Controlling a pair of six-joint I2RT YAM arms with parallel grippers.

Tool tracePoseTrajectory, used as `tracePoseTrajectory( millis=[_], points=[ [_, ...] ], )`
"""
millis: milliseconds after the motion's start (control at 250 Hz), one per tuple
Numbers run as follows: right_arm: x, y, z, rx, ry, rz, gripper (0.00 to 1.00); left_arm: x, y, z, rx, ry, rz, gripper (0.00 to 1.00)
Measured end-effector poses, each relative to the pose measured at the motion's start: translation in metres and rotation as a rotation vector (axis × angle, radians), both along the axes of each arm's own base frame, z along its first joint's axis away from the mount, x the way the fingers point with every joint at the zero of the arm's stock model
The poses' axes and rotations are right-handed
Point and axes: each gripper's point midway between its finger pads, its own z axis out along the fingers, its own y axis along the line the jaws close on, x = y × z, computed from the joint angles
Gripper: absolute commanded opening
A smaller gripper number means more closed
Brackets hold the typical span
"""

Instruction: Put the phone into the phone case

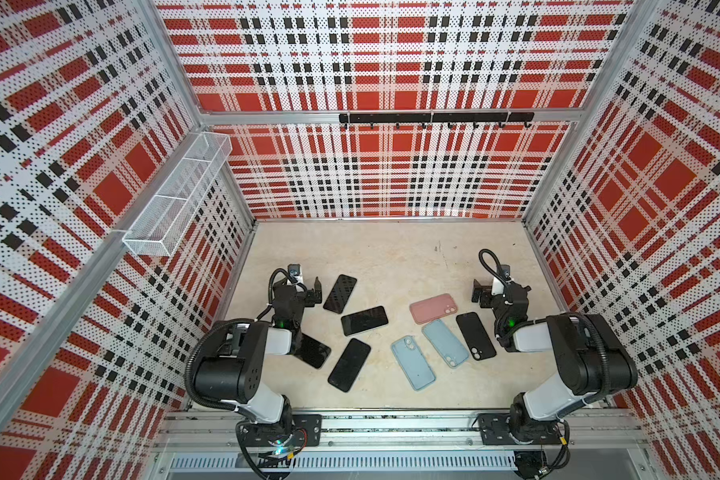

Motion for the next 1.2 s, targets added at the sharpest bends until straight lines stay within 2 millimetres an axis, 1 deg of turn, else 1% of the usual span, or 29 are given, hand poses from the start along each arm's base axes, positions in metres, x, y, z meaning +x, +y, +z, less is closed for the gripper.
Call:
tracePoseTrajectory(
  millis=[916, 1124, 1156, 1197],
  points=[
    [0.0, 0.0, 0.0, 0.0, 0.0, 0.0, 1.0, 0.0, 0.001, 0.0, 0.003, 0.0, 0.003, 0.99],
    [-0.001, -0.001, 0.001, -0.001, 0.004, -0.005, 1.0, -0.001, 0.011, 0.006, 0.012, -0.029, 0.075, 0.99],
    [-0.002, -0.001, 0.002, -0.001, 0.009, -0.006, 1.0, -0.001, 0.011, 0.007, 0.018, -0.031, 0.086, 0.99],
    [-0.004, -0.002, 0.009, -0.002, 0.007, -0.009, 1.0, -0.003, 0.008, 0.01, 0.033, -0.032, 0.095, 0.99]
  ],
)
